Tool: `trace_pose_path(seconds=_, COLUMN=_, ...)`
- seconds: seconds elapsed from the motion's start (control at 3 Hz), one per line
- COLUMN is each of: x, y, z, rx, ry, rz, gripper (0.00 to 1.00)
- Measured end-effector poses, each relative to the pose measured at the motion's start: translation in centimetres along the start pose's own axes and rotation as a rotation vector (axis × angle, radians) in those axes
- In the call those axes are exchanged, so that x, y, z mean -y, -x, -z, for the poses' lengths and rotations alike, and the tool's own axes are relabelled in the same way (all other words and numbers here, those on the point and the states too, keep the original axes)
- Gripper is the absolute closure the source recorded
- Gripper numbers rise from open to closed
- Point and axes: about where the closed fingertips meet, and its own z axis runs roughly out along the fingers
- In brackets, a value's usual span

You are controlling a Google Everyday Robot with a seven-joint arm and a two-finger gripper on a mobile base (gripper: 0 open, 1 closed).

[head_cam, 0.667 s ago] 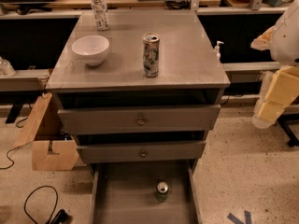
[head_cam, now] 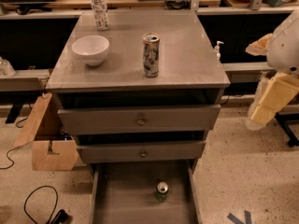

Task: Pick green can from bottom drawer and place on counter

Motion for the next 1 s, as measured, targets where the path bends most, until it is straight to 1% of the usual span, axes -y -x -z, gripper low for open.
trace_pose_path(seconds=0.33, x=0.1, y=-1.0, z=-5.2, rx=0.192, ry=0.017, rz=0.004, gripper=0.0)
trace_pose_path(seconds=0.67, x=0.2, y=-1.7, z=-10.2, rx=0.411, ry=-0.005, rz=-0.02, gripper=0.0)
trace_pose_path(seconds=1.0, x=-0.6, y=-2.0, z=-13.7, rx=0.642, ry=-0.038, rz=-0.062, gripper=0.0)
